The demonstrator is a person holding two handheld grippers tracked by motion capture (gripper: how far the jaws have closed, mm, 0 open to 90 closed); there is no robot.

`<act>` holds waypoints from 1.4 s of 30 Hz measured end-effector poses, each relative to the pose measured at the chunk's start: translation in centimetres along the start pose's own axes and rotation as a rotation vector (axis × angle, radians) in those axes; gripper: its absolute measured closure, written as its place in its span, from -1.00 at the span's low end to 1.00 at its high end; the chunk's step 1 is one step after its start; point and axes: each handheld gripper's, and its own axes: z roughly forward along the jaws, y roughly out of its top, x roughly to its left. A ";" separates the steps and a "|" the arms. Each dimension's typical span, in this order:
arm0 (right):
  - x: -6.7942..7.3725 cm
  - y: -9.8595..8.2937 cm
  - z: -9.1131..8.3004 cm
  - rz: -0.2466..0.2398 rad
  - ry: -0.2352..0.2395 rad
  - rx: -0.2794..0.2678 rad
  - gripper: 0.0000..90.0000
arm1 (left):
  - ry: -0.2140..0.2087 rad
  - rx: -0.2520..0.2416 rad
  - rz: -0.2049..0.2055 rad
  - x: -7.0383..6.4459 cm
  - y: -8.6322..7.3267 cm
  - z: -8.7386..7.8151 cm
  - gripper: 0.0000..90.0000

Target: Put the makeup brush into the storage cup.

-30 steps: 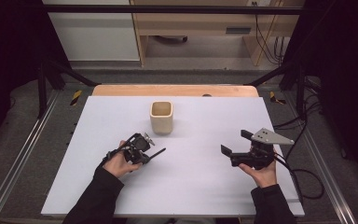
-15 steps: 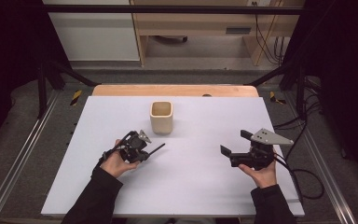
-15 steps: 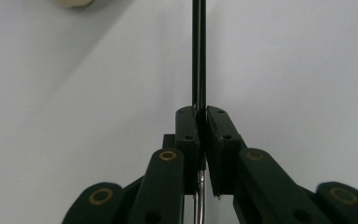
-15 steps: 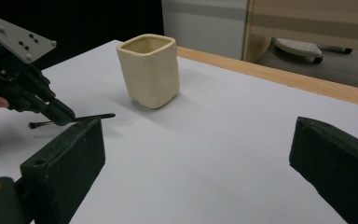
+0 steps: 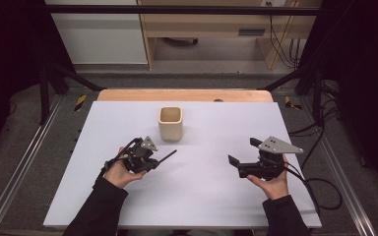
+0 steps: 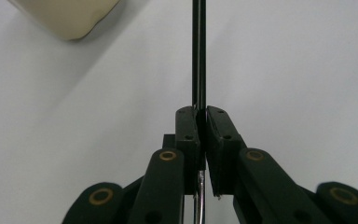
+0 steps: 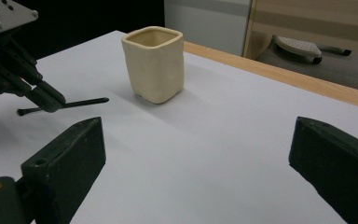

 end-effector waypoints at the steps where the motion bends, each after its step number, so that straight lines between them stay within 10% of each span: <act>1: 0.3 0.0 0.1 -0.010 0.002 0.006 -0.91 | -0.008 -0.010 0.008 -0.3 0.1 -0.2 0.87; 42: 5.1 0.0 2.8 -0.176 0.071 0.149 -0.84 | -0.127 -0.064 0.153 -5.1 2.5 -1.1 0.87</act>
